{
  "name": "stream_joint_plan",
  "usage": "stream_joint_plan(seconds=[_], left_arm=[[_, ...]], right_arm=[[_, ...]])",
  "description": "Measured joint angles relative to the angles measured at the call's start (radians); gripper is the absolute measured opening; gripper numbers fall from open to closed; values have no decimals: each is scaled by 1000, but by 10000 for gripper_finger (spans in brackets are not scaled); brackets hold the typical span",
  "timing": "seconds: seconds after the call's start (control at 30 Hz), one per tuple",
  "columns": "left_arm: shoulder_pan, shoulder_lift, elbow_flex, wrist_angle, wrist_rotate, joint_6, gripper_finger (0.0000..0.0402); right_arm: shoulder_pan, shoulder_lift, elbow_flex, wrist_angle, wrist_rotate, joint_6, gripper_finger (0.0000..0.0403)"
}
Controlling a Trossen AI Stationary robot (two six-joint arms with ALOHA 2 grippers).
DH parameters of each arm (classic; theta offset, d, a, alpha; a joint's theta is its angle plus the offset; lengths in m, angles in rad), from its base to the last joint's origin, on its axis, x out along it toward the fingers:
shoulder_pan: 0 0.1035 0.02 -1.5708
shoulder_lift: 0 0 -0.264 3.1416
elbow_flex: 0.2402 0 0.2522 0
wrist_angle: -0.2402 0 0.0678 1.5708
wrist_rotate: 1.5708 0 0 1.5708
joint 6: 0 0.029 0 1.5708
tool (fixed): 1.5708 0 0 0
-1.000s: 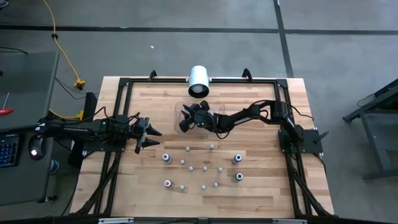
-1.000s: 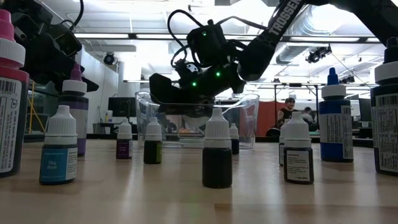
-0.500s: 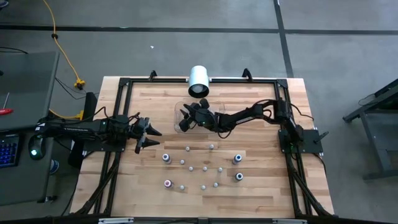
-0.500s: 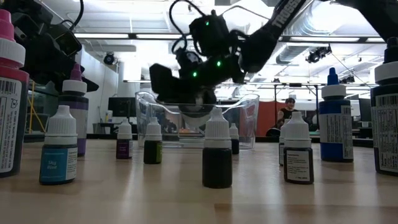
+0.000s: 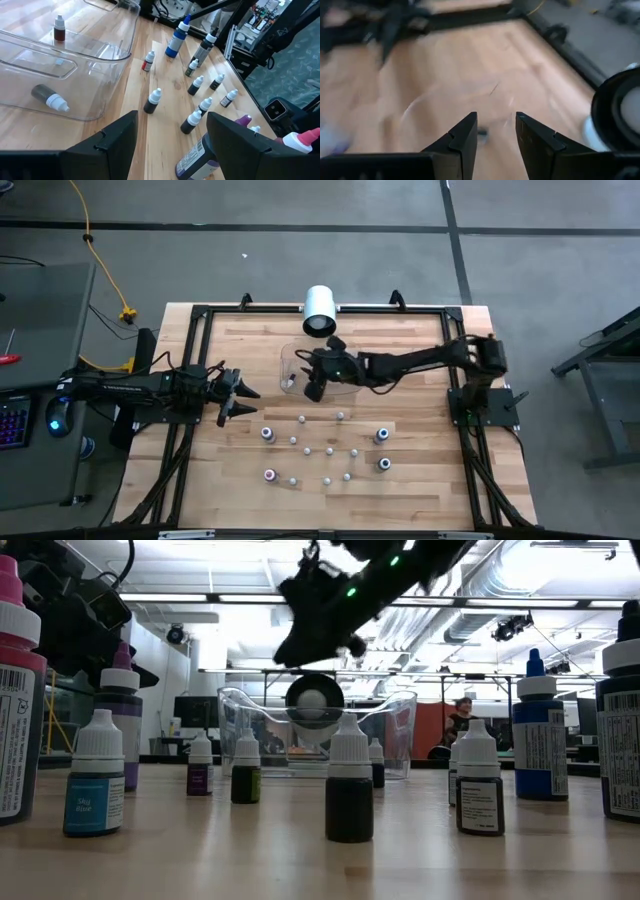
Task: Pick & Place food coloring
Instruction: Put the small red food coloring bottle into the transparent bin
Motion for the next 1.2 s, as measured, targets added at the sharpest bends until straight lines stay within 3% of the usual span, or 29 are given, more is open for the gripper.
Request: stream_joint_plan(seconds=[0.3,0.5,0.63,0.93,1.07,1.2], left_arm=[[0,0,0,0,0,0,234],[0,0,0,0,0,0,234],[0,0,0,0,0,0,234],[0,0,0,0,0,0,234],[0,0,0,0,0,0,234],[0,0,0,0,0,0,234]], right_arm=[[97,-197,0,-419,-150,-33,124],[182,-242,0,-605,-279,-130,124],[216,-243,0,-680,-346,-148,124],[239,-225,0,-729,-349,-212,124],[228,-171,15,-726,-354,-137,124],[202,-91,87,-764,-364,53,124]])
